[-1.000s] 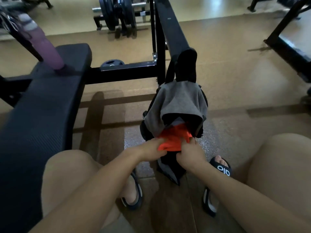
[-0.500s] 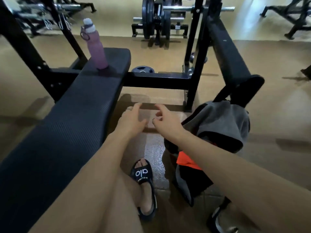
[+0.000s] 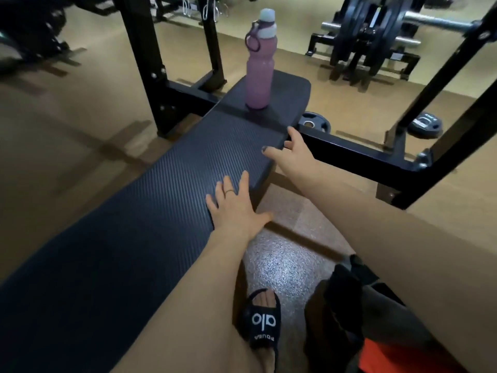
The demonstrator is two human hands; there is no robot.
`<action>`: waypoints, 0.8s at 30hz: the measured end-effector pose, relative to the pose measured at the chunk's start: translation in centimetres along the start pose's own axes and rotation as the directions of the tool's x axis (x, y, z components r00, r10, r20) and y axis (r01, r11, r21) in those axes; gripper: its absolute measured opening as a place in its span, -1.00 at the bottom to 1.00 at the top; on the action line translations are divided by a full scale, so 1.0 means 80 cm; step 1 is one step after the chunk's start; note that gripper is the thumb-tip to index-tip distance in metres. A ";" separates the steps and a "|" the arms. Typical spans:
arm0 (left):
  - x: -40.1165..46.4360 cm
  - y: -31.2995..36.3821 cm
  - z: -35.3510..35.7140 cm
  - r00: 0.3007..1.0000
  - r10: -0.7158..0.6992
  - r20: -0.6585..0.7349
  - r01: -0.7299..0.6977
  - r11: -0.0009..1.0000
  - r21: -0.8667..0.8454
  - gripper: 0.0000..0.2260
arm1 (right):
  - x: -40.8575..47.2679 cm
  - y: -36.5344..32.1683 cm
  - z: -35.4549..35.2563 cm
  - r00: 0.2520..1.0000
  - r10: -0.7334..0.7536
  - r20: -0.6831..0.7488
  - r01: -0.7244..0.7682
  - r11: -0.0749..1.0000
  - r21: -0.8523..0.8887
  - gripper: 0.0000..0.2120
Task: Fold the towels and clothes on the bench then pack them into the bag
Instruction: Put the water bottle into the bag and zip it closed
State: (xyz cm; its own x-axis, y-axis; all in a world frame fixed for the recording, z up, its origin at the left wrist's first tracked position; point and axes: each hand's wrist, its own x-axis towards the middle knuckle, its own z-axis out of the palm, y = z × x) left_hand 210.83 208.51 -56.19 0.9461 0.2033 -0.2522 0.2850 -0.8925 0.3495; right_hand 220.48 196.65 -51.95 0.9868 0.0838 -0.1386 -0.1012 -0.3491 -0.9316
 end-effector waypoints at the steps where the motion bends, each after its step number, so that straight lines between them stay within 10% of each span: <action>1: 0.012 -0.003 0.005 1.000 0.017 -0.018 -0.016 0.999 0.046 -0.02 | 0.022 -0.001 0.005 1.000 -0.006 0.007 0.007 1.000 -0.025 -0.12; 17: 0.179 0.003 0.008 0.919 0.214 -0.330 -0.195 0.977 0.090 -0.17 | 0.308 0.015 0.079 0.942 -0.132 -0.310 0.079 0.981 -0.177 0.20; 24: 0.179 0.004 0.005 0.923 0.210 -0.323 -0.195 0.978 0.077 -0.15 | 0.338 0.008 0.092 0.903 -0.108 -0.416 -0.011 0.962 -0.273 -0.20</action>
State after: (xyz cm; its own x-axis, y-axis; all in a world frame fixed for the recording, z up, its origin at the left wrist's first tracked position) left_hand 224.38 210.99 -60.09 0.9826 0.1305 0.1324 0.0820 -0.9434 0.3212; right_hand 246.15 205.59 -58.75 0.9546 -0.2749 0.1149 -0.0738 -0.5917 -0.8028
